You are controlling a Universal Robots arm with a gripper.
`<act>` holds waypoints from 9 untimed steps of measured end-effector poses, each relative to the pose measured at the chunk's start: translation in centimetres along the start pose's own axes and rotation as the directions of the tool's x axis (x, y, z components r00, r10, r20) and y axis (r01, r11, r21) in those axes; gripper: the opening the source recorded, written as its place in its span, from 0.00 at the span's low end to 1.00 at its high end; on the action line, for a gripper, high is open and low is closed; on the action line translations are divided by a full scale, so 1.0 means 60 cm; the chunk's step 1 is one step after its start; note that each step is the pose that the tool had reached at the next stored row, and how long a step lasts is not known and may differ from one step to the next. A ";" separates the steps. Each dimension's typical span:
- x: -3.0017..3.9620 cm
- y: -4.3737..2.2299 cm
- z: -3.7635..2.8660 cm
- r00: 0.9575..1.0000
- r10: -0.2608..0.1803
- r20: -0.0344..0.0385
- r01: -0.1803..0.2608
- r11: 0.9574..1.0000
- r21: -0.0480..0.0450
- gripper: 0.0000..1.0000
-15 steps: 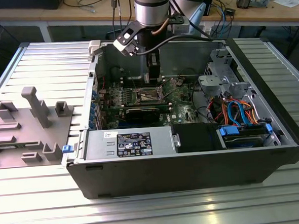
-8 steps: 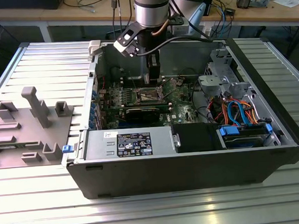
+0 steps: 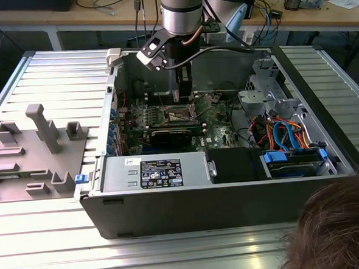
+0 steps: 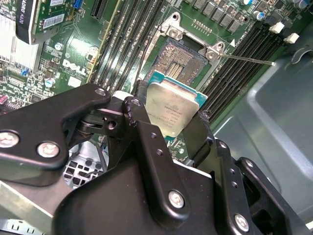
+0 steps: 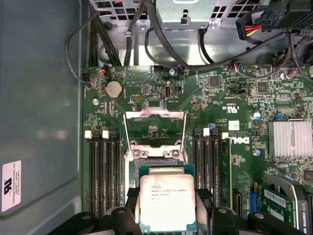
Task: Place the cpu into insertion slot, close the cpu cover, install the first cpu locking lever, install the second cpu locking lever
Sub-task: 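Close the cpu cover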
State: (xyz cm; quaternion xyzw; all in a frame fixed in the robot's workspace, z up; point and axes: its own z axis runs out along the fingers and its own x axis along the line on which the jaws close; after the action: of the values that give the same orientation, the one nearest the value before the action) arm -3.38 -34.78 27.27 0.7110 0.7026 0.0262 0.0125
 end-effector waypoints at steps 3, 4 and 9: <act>0.000 0.000 0.001 1.000 0.000 0.000 0.000 1.000 0.000 0.54; 0.000 0.000 0.001 1.000 0.000 0.000 0.000 1.000 0.000 0.54; 0.000 -0.001 0.010 1.000 0.000 0.000 0.000 1.000 0.000 0.54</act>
State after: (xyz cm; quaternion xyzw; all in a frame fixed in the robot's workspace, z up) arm -3.39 -34.77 26.69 0.7110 0.7026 0.0262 0.0125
